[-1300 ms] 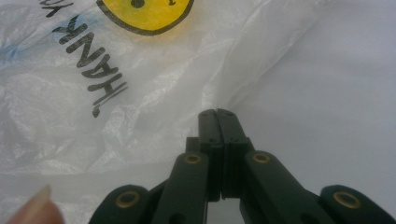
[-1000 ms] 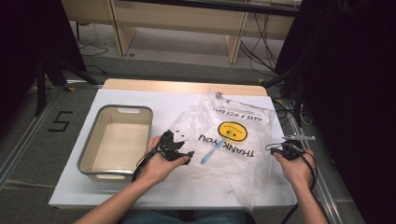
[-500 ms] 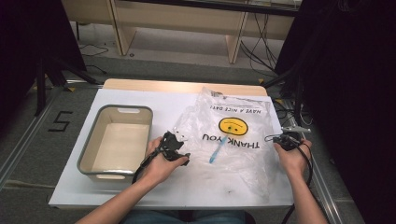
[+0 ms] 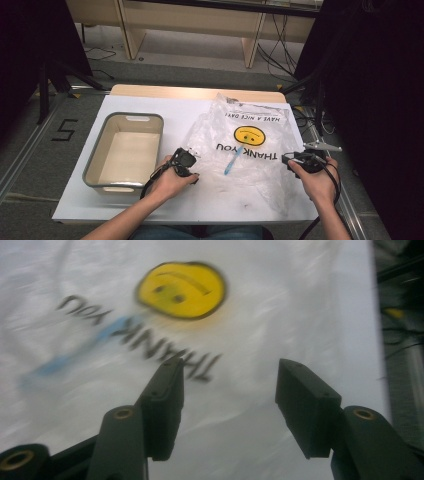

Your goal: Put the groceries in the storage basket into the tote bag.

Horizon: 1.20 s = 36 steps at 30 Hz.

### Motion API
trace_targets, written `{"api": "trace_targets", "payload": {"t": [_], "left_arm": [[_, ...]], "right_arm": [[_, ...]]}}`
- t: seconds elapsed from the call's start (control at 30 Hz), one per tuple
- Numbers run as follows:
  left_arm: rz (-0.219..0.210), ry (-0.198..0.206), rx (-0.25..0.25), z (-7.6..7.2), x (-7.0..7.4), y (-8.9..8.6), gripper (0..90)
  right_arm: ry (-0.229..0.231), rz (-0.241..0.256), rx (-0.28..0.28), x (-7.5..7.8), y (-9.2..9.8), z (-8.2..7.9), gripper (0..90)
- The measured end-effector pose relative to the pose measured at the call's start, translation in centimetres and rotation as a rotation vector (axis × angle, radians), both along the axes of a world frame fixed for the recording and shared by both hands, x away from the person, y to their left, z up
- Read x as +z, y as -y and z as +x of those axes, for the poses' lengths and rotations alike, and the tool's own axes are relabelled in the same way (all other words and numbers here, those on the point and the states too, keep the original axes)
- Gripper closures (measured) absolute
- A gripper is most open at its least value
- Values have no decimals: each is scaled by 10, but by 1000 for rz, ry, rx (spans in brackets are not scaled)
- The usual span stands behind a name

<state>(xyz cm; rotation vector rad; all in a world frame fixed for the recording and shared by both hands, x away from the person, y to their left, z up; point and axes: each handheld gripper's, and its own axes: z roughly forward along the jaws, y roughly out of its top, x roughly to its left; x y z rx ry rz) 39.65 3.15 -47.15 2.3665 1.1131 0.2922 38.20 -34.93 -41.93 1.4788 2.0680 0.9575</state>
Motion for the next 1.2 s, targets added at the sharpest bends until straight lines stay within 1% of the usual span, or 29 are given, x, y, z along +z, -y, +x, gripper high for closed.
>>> {"api": "trace_targets", "payload": {"t": [0.03,0.07,0.1,0.17,0.2,0.27,0.3,0.37,0.43,0.47,0.53,0.63,0.73,0.83,0.9,0.93,1.03,1.07,1.1,1.13,1.2], "left_arm": [[1,-7,-2,0,0,0,578],[1,-13,-3,-1,-1,1,602],[10,-18,-9,-1,-1,1,628],[12,-21,-11,-2,0,2,674],[10,-26,-11,-2,0,2,702],[19,-31,-14,-3,1,2,759],[21,-37,-16,-3,1,2,795],[17,-51,-18,-4,1,3,860],[16,-64,-25,-6,2,3,884],[12,-73,-30,-7,2,4,887],[-11,-86,-39,-10,3,6,888],[-40,-99,-63,-18,4,14,888],[-73,-102,-90,-27,5,21,887],[-92,-95,-109,-33,6,26,881],[-105,-85,-122,-35,7,28,860],[-111,-75,-130,-36,8,28,842],[-130,-26,-126,-38,10,25,745],[-140,-2,-129,-38,11,24,693],[-137,29,-125,-38,12,22,632],[-124,66,-126,-39,14,21,566],[-109,132,-123,-40,17,17,470]], "right_arm": [[-24,16,32,-2,-3,-5,443],[-43,37,53,-5,-6,-11,440],[-59,46,71,-7,-8,-16,438],[-102,43,106,-11,-12,-24,447],[-120,40,127,-13,-14,-27,496],[-165,11,178,-18,-16,-33,625],[-187,-1,193,-21,-18,-35,693],[-217,-26,206,-26,-18,-36,781],[-236,-47,205,-30,-15,-35,836],[-229,-66,200,-31,-13,-34,854],[-226,-95,184,-32,-9,-31,865],[-191,-133,160,-33,-4,-26,872],[-157,-162,139,-33,0,-21,877],[-128,-168,121,-34,2,-15,878],[-119,-169,112,-36,3,-12,877],[-121,-168,115,-37,3,-11,875],[-122,-160,124,-38,2,-12,859],[-120,-155,124,-38,2,-13,845],[-114,-149,121,-37,3,-14,825],[-106,-143,120,-35,3,-16,800],[-79,-124,111,-31,4,-19,750]]}}
